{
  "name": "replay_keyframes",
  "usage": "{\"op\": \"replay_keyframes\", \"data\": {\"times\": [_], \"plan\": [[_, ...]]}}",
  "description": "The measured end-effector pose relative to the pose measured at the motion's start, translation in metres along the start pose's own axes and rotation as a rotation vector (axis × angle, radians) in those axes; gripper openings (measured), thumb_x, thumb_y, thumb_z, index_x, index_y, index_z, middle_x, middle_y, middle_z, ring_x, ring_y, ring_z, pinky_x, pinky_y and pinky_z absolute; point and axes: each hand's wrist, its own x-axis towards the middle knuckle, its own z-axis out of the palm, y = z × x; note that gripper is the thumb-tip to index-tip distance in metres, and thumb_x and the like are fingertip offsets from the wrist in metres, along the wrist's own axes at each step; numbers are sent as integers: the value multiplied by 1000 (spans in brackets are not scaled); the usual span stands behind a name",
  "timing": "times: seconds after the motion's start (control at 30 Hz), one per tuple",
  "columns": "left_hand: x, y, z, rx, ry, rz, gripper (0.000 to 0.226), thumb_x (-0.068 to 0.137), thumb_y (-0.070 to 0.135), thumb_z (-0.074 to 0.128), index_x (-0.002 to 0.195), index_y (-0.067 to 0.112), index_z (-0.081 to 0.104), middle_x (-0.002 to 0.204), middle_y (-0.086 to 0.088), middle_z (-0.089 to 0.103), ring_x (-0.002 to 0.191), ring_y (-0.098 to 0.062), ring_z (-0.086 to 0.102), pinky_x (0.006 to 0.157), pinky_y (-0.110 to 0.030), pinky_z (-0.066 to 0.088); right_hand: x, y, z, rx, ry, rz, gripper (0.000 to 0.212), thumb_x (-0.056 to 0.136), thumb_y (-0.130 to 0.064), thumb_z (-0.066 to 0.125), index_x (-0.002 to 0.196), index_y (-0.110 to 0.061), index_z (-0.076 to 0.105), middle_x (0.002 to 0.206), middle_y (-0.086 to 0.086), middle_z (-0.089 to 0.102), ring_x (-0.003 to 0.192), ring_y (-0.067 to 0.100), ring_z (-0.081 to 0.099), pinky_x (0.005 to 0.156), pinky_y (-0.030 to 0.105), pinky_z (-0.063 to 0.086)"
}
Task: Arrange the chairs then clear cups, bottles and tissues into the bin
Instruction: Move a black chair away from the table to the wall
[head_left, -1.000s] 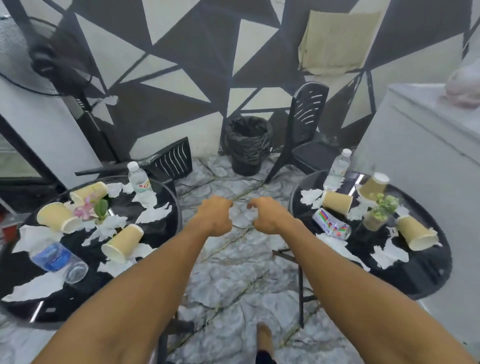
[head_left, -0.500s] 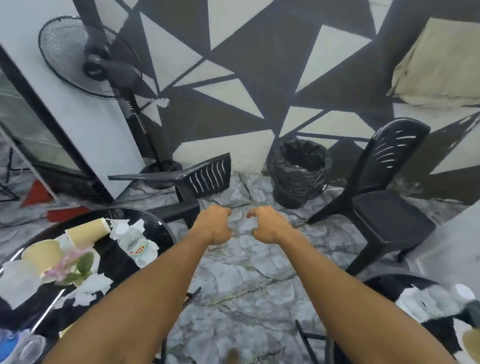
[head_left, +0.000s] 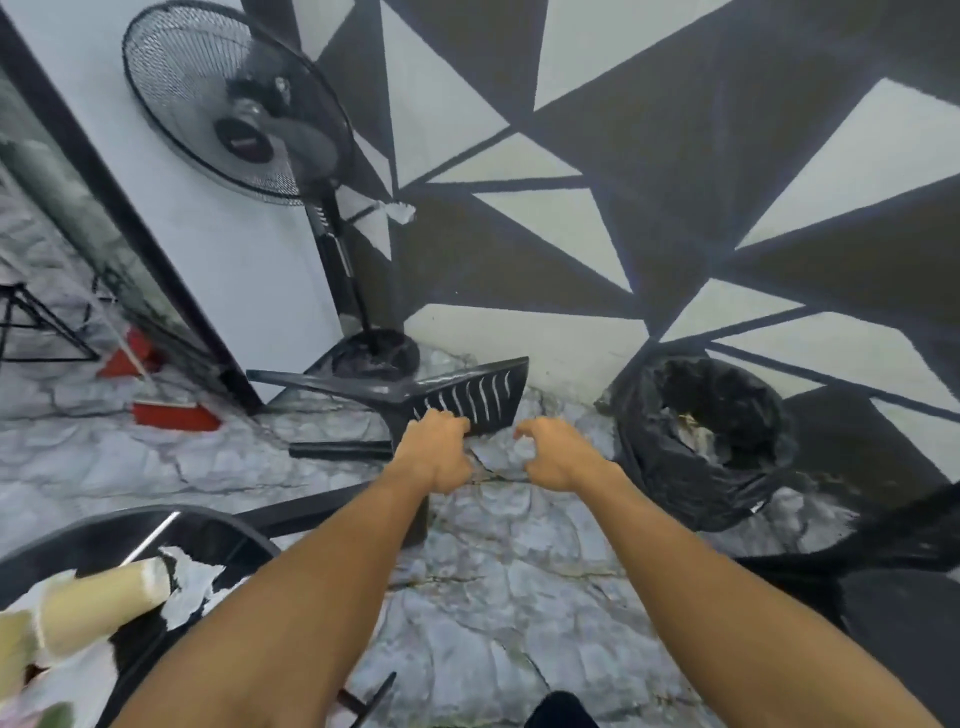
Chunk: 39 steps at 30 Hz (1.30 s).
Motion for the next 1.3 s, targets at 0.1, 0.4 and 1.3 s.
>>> {"op": "replay_keyframes", "data": {"times": [0.1,0.4,1.3], "plan": [[56,-21,-7,-18,15,-84,53,75,29,62,126,15,58,118,-10,58,112,-31,51,88,-46,49,75,0,-14,-16,-38,-83,55,81,-11,62,135,-20,54,135,8,56,120,30,55,95,44,51],[189,-82,20,-145,-2,-404,49,81,34,60,127,18,56,124,-7,58,119,-29,48,94,-45,45,275,9,-18,-86,-241,-298,50,81,-6,59,130,-18,57,128,9,58,117,29,55,92,39,51],[496,-226,296,-406,-19,-731,87,80,37,71,151,18,24,158,-12,21,144,-33,18,115,-47,24,685,107,218,-428,-316,-489,71,88,-27,69,148,-19,33,150,6,38,140,28,30,111,47,33]]}}
